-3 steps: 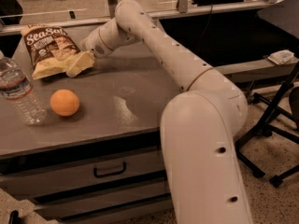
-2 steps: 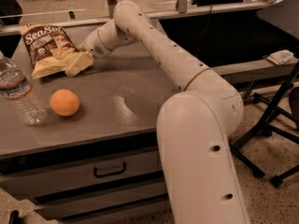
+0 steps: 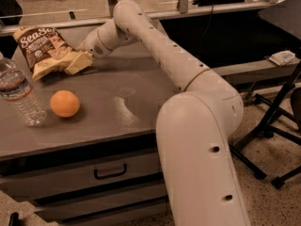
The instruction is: Pick brown chip bag
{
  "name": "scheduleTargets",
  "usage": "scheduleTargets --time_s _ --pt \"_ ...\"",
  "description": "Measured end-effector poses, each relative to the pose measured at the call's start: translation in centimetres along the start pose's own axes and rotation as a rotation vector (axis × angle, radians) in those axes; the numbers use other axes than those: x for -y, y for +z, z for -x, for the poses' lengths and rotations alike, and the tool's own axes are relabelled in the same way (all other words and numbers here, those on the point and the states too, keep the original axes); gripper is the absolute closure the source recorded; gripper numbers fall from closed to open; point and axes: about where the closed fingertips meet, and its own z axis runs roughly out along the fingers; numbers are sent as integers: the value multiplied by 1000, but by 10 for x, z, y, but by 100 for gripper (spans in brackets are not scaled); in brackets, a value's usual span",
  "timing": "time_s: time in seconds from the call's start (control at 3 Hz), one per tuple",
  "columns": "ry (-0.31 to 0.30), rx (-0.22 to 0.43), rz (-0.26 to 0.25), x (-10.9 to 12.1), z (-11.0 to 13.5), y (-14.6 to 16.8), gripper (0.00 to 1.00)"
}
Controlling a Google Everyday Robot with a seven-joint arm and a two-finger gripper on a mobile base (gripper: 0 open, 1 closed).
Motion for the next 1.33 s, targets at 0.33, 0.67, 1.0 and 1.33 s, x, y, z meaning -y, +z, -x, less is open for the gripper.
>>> scheduleTargets --time_s 0.33,0.67,1.0,1.33 --pt "0 0 0 0 2 -1 100" --pt "0 0 0 0 3 -2 100" --pt "0 0 0 0 3 -2 100" --pt "-137 112 13 -8 62 -58 100"
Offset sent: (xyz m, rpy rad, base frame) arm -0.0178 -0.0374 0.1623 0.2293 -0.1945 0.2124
